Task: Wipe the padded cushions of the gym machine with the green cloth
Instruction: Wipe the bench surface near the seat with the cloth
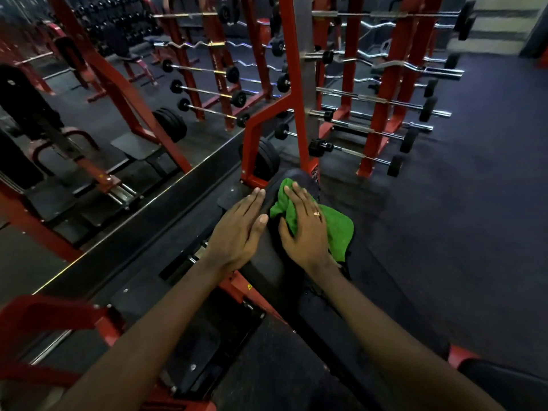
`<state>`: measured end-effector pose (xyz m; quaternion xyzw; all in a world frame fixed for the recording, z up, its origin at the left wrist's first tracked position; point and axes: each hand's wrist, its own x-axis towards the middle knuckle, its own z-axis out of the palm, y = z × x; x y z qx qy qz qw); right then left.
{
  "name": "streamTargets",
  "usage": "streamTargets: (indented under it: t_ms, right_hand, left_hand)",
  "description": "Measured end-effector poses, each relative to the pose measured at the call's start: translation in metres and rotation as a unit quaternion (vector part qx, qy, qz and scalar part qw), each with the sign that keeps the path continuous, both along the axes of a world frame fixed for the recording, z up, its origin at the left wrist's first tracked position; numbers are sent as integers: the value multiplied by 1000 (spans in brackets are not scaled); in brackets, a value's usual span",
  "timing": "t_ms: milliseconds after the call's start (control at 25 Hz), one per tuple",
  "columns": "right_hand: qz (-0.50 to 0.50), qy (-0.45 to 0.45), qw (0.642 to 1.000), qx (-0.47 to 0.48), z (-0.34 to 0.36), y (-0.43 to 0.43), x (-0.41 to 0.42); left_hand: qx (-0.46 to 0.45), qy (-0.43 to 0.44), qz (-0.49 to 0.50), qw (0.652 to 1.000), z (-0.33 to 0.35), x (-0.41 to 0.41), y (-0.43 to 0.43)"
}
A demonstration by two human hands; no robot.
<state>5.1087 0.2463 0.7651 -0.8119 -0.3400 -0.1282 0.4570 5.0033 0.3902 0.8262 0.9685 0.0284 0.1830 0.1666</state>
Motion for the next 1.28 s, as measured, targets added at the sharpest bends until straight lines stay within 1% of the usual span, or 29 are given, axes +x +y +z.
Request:
streamTargets:
  t_ms: [160,200,280,360,400,440,480,560,600,640,680,760,800,840,880,920,960,1000,1040,1080,1120,1200,1280]
  right_hand:
    - [-63,78,995,-1,32,26,34]
    - [-67,80,995,-6,34,27,31]
    - [-52,48,997,-14,28,23,9]
    - [-21,26,999,-13,15,9,-31]
    - [-4,28,1000,-14,7,2,-53]
    - [6,33,999,-17,0,-4,-74]
    - [7,32,999,-21,-5,-8,-88]
    - [-9,30,999,-23,0,-1,-87]
    - [-30,40,998,-23,9,9,-79]
    - [-54,52,997,-22,19,20,-69]
    - [-75,58,995,-21,29,29,-60]
    - [-91,56,994,-34,34,36,-63]
    - [-84,50,994,-44,28,32,-75]
    - [-67,39,995,-58,19,25,-92]
    - [-53,17,995,-78,7,17,-110]
    - [-51,-13,994,-100,-4,9,-126]
    - [-59,-43,990,-119,-15,3,-136]
    - [-75,-60,987,-128,-22,1,-142]
    - [-93,-64,985,-128,-25,3,-145]
    - [-107,-58,985,-123,-22,7,-145]
    - [-115,-45,986,-116,-16,14,-145]
    - [-125,-6,986,-107,5,32,-141]
    - [-142,32,984,-104,20,47,-134]
  left_hand:
    - [-28,15,-7,999,1,0,1]
    - [-39,14,-8,999,1,0,3]
    - [-69,9,-21,997,0,1,5]
    - [-122,-1,-45,991,-2,0,7]
    - [-165,0,-52,985,-2,0,7]
    - [-226,14,-55,972,-1,0,8]
    - [-304,40,-57,950,0,0,10]
    - [-447,90,-75,887,2,3,18]
    - [-496,116,-91,856,2,5,23]
    - [-524,140,-110,833,2,7,27]
    - [-536,155,-126,820,2,10,29]
    - [-534,167,-141,817,0,14,35]
    - [-524,166,-146,822,0,17,37]
    - [-495,164,-151,840,0,21,40]
    - [-441,165,-156,868,3,26,43]
    - [-353,170,-156,907,9,33,44]
    - [-231,177,-155,944,15,41,46]
    - [-106,181,-160,964,21,50,46]
    - [-6,182,-175,967,24,56,45]
    - [63,184,-201,960,25,62,43]
    - [100,189,-226,951,26,66,43]
    - [121,198,-252,939,28,75,46]
    - [129,210,-256,935,33,89,52]
